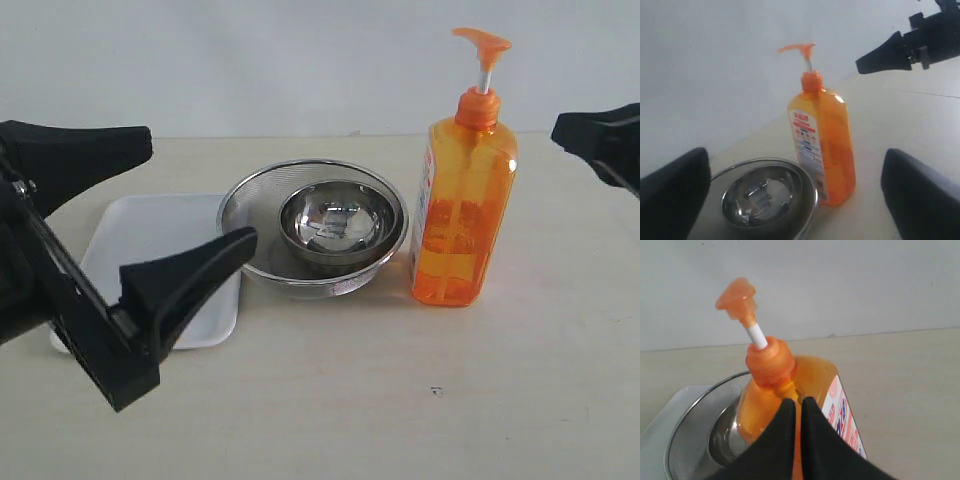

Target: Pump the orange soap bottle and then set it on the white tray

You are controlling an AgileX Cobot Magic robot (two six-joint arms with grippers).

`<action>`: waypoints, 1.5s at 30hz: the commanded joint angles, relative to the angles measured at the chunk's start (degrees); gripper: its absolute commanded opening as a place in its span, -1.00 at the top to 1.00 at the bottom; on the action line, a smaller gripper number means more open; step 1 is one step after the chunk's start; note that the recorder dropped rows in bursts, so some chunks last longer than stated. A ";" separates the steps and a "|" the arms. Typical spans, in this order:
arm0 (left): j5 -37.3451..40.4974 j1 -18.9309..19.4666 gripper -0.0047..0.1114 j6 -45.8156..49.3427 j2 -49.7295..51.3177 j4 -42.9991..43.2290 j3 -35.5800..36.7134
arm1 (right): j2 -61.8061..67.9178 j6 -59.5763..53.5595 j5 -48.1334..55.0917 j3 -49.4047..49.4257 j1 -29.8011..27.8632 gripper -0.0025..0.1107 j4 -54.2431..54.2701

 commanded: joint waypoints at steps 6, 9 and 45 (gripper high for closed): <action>-0.65 9.42 -0.25 -2.93 15.02 4.12 -6.03 | -0.27 -5.65 -2.90 2.63 -0.05 0.96 1.48; -0.65 9.81 -0.24 -2.24 22.99 6.78 -12.35 | -0.27 -5.92 -0.07 3.22 -0.05 0.96 1.25; -43.73 41.36 -0.07 -109.40 69.43 96.58 -77.60 | -0.27 -10.03 -6.84 5.81 -0.05 0.96 4.00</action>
